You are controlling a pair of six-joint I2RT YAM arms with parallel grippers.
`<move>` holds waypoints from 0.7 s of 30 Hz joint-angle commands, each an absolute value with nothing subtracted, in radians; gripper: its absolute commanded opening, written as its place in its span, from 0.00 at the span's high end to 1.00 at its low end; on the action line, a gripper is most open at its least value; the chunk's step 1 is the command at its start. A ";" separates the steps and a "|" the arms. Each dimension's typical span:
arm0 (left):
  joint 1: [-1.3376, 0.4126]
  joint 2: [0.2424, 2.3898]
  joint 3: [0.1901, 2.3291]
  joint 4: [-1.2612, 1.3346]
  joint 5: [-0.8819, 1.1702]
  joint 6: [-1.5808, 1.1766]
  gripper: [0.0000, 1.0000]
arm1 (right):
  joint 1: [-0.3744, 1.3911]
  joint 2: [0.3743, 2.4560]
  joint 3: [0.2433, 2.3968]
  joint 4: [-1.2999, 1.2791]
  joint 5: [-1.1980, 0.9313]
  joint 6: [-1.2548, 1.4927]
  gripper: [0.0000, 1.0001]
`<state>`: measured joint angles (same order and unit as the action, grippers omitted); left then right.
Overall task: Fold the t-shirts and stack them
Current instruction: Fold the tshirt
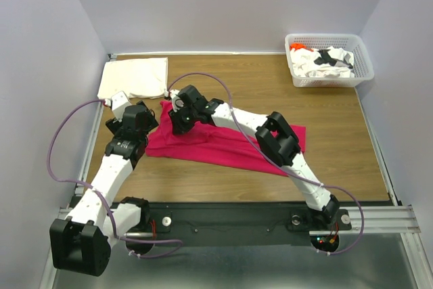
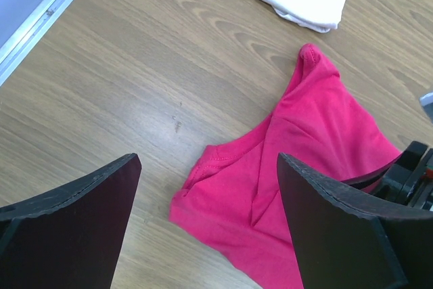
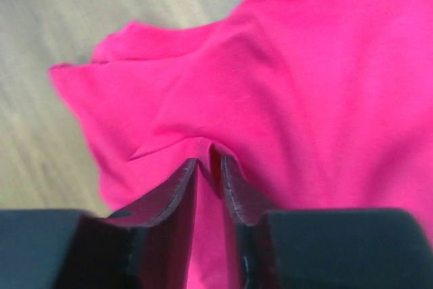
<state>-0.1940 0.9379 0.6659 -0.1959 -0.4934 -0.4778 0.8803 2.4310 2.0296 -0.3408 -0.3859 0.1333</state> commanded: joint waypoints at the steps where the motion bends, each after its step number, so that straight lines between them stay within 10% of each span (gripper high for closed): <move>1: -0.189 0.940 0.658 -0.160 -0.500 -0.462 0.07 | 0.888 2.376 2.054 -0.327 -0.237 0.094 0.65; 21: -0.247 1.081 0.725 -0.215 -0.167 -0.574 0.12 | 0.594 1.794 1.374 -0.365 -0.075 0.259 0.53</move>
